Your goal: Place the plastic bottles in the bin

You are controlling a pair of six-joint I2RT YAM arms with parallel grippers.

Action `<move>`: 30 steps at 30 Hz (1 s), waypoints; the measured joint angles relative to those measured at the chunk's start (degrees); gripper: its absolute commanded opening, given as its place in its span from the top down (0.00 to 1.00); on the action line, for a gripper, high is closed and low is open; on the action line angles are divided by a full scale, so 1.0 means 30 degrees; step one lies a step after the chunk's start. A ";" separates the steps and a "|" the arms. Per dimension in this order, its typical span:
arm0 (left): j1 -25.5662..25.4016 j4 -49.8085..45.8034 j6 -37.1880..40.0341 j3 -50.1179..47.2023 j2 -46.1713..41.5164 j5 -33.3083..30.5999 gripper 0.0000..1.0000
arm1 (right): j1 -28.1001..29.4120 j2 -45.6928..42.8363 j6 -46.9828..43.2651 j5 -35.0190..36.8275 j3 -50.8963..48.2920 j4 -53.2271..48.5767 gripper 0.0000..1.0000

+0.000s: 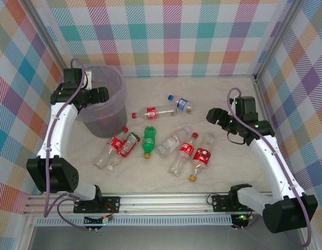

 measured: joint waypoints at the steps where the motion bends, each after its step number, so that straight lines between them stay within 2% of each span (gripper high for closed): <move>1: 0.0000 0.0000 0.0000 0.0000 0.0000 0.0000 0.16 | 0.0000 0.0029 0.0000 -0.0007 0.0000 0.0022 0.17; 10: 0.0007 -0.0248 0.0080 0.0175 -0.0947 -0.0568 0.13 | 0.0000 0.0393 -0.0146 0.0007 0.0219 -0.0379 0.18; 14: 0.0000 -0.0903 0.0153 0.2047 -0.2047 -0.0707 0.10 | -0.0015 0.0714 -0.0532 -0.0226 0.0787 -0.1144 0.19; 18: -0.0444 -0.1559 -0.0109 0.4044 -0.3162 -0.0874 0.18 | -0.0015 0.0714 -0.0714 -0.0743 0.0976 -0.2375 0.24; 20: -0.2047 -0.1566 -0.0525 0.4306 -0.4189 -0.1800 0.19 | -0.0015 0.0678 -0.0656 -0.1202 0.0597 -0.2659 0.27; 25: -0.9143 -0.1399 -0.2004 0.3963 -0.5829 -0.2193 0.19 | 0.0197 0.1107 0.0007 -0.2200 -0.1923 -0.2754 0.33; 30: -1.2590 0.1537 -0.4218 -0.2127 -0.7082 -0.2353 0.21 | 0.0576 0.1406 0.1005 -0.2047 -0.4299 -0.2652 0.29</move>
